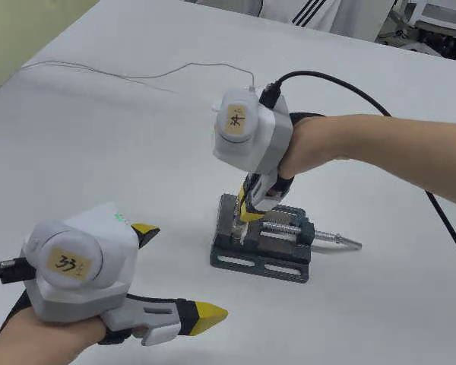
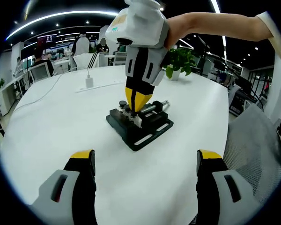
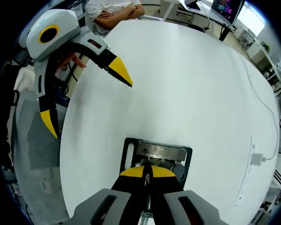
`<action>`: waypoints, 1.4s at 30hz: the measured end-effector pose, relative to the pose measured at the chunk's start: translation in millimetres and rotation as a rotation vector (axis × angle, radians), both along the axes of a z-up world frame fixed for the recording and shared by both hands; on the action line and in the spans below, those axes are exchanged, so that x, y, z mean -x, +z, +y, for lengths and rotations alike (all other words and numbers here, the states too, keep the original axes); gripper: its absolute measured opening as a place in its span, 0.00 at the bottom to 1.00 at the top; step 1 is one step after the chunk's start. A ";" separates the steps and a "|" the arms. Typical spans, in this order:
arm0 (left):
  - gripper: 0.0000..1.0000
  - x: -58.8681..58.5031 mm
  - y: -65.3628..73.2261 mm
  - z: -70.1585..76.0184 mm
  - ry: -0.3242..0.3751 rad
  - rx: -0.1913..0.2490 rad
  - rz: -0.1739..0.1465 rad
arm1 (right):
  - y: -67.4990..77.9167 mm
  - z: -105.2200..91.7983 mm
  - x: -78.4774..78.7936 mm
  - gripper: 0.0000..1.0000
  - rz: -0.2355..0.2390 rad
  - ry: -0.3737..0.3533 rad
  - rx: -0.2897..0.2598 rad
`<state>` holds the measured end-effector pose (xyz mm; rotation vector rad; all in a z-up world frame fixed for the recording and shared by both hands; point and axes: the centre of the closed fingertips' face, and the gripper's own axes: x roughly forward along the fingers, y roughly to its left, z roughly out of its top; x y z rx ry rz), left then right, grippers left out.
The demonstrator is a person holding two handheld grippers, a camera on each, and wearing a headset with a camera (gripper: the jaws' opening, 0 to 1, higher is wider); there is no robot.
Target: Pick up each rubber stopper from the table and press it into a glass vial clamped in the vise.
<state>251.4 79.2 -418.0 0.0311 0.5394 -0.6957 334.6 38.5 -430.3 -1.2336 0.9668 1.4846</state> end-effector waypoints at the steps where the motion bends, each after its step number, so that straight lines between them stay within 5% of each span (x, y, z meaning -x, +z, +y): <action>1: 0.88 0.9 0.3 -0.6 -0.002 0.001 -0.002 | 0.1 -0.1 0.9 0.00 -0.005 -0.006 -0.010; 5: 0.88 3.5 0.2 -2.1 -0.007 0.000 -0.002 | 1.7 -0.9 0.3 0.04 -0.041 -0.015 -0.045; 9: 0.88 5.2 0.5 -2.6 -0.007 0.002 -0.002 | -0.2 -7.2 10.7 0.32 -0.011 -0.060 -0.077; 13: 0.88 5.2 0.9 -3.5 -0.006 0.007 -0.002 | -1.9 -13.9 18.2 0.41 -0.007 -0.098 -0.127; 21: 0.88 7.9 2.1 -1.1 -0.002 0.010 -0.001 | -0.6 -28.3 32.0 0.74 0.045 -0.278 -0.326; 27: 0.88 7.1 1.0 2.9 0.004 0.008 0.000 | -5.2 -52.8 30.5 0.96 0.005 -0.400 -0.408; 33: 0.88 6.8 -2.0 6.1 0.013 0.012 0.006 | -3.0 -79.2 35.3 0.99 -0.003 -0.526 -0.485; 37: 0.88 6.8 -1.7 6.5 0.015 0.014 0.006 | 4.1 -88.9 41.2 0.99 0.002 -0.629 -0.595; 42: 0.88 7.2 -1.9 7.9 0.012 0.011 0.004 | -2.3 -115.9 63.7 0.99 -0.011 -0.701 -0.617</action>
